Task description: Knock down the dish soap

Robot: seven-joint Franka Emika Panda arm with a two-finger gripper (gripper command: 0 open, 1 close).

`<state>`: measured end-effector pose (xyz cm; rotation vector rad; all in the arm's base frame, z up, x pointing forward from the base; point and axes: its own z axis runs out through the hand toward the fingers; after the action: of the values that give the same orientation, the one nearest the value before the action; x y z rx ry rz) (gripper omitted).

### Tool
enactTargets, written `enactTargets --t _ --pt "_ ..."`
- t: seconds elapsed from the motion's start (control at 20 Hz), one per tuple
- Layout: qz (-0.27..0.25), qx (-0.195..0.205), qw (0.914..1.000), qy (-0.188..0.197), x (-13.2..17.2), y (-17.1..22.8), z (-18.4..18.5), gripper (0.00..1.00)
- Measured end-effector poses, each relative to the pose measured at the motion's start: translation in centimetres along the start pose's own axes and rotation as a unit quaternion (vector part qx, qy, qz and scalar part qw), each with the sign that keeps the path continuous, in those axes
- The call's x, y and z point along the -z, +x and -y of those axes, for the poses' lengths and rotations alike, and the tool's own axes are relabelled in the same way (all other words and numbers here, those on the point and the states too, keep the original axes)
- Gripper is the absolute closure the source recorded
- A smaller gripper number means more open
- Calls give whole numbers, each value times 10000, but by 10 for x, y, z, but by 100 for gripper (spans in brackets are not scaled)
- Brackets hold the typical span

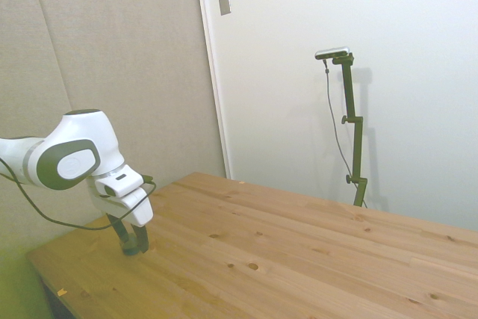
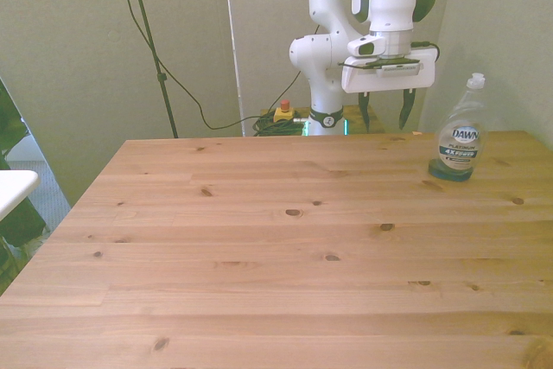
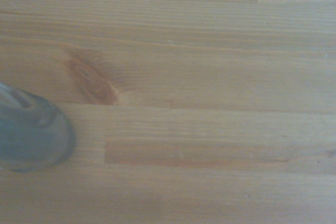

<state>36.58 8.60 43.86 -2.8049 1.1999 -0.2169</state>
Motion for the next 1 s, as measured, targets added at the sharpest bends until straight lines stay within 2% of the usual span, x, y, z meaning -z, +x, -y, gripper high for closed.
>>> enactTargets --t 0.3,0.7,1.0 --pt "-151 -238 9995 109 5 -43 18 100" --pt "-265 -287 9986 365 -7 -80 55 100" --pt "-259 -285 9982 460 -3 -103 78 100"
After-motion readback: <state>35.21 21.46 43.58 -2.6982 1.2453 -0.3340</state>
